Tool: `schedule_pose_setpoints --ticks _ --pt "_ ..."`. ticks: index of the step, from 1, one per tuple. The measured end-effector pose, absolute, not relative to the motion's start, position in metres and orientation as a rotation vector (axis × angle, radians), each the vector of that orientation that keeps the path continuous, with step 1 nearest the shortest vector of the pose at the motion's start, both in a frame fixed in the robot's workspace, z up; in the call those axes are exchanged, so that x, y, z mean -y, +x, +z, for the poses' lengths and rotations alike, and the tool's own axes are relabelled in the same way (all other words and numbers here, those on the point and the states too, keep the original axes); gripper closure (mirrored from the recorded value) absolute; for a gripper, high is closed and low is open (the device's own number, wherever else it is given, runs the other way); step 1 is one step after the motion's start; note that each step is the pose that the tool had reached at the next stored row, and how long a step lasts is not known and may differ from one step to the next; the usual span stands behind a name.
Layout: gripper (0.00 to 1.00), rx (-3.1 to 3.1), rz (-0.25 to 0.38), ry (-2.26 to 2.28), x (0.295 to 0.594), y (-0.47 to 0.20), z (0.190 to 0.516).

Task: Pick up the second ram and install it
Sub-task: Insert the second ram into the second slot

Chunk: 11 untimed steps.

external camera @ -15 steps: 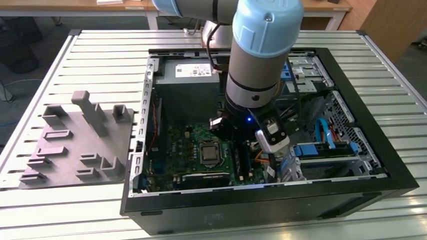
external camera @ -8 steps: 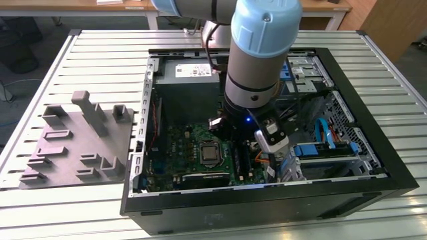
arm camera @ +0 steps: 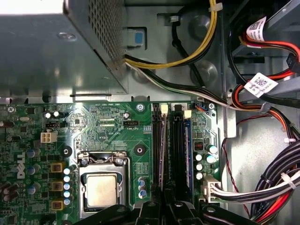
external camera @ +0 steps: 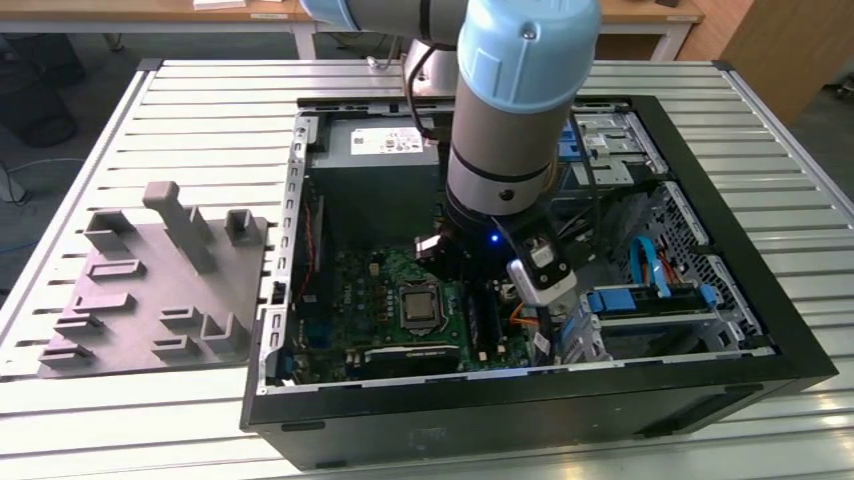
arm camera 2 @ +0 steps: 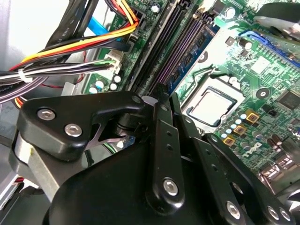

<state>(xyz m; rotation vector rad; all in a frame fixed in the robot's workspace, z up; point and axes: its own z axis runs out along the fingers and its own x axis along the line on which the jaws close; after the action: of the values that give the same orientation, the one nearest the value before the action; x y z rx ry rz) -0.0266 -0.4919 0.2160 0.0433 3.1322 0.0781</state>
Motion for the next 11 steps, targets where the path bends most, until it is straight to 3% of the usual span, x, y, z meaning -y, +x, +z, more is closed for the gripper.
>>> schedule_pose_setpoints --ticks 11 --pt "0.86 -3.133 0.078 0.025 0.492 -0.0259 0.2164"
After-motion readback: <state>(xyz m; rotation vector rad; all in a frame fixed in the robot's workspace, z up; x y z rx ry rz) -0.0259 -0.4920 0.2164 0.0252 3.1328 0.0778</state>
